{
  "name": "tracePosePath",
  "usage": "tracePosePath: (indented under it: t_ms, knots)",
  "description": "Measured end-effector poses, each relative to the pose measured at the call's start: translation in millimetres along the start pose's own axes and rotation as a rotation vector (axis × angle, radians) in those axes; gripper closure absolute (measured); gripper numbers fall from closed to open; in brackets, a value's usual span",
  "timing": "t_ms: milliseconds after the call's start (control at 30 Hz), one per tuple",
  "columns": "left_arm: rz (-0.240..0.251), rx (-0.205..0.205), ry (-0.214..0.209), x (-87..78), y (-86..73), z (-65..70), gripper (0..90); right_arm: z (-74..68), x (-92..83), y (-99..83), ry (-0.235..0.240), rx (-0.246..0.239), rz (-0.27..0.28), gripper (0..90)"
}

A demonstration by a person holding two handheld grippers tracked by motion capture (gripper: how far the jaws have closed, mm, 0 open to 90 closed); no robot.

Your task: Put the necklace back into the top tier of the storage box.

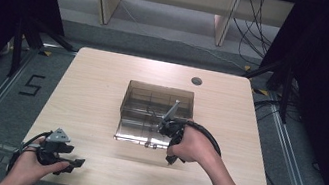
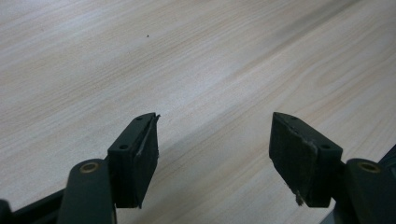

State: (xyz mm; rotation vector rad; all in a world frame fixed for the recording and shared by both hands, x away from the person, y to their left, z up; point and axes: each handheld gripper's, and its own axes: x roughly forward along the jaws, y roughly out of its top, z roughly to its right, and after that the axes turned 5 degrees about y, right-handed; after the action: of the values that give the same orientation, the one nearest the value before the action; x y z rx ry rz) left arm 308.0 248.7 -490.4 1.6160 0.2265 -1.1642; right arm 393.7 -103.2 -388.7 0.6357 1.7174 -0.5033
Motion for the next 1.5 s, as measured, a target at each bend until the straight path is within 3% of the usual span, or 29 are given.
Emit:
tracePosePath:
  t_ms: [200,233,367,400,500,533,600,633,767,800,967,1100,1167,1333,1500]
  knots:
    - [-0.001,0.001,0.0,-0.1,0.0,0.0,32.8,3.1,-5.7,0.6,0.002,-0.012,0.014,85.6]
    - [-0.001,0.0,0.0,-0.1,0.0,0.0,32.8,2.8,-8.9,0.3,-0.002,0.02,0.018,85.6]
    - [0.0,-0.001,0.0,-0.1,0.0,0.0,32.8,4.6,-13.1,0.4,-0.002,0.02,0.022,85.6]
    - [0.0,0.0,0.0,0.0,0.0,0.0,32.8,8.3,-16.6,0.5,-0.003,-0.011,0.024,85.6]
    - [0.0,0.001,0.0,0.0,0.0,0.0,32.8,8.6,-21.2,0.5,-0.007,0.002,0.03,85.6]
    - [-0.001,0.001,0.001,-0.1,0.0,0.0,32.7,6.9,-22.6,1.0,-0.003,0.031,0.032,85.6]
    - [-0.001,0.001,0.001,-0.1,0.0,0.0,32.8,8.4,-23.9,0.5,-0.014,0.015,0.031,85.6]
    - [0.0,0.018,0.009,0.3,0.4,-1.4,32.8,7.5,-25.9,0.3,-0.007,0.043,0.049,85.6]
    - [0.0,0.016,0.01,0.3,0.5,-1.5,32.8,9.9,-29.6,-0.1,-0.009,0.025,0.061,85.6]
    - [-0.001,0.0,0.0,0.0,0.1,0.1,32.7,10.1,-32.8,0.5,-0.007,0.037,0.059,85.6]
    - [-0.002,0.0,0.0,-0.3,0.0,-0.2,32.8,10.2,-38.4,1.4,-0.004,0.055,0.08,85.6]
    - [0.001,0.022,0.01,0.4,0.6,-1.7,32.8,12.0,-43.3,2.1,-0.016,0.037,0.088,85.6]
    - [0.001,0.019,0.009,0.4,0.4,-1.5,32.8,10.2,-44.8,2.1,0.001,0.06,0.102,85.6]
    - [0.001,0.021,0.01,0.4,0.5,-1.7,32.8,9.6,-49.4,3.2,0.012,0.061,0.103,85.6]
    - [0.0,0.02,0.009,0.3,0.5,-1.6,32.8,11.4,-52.2,4.1,-0.001,0.063,0.12,85.6]
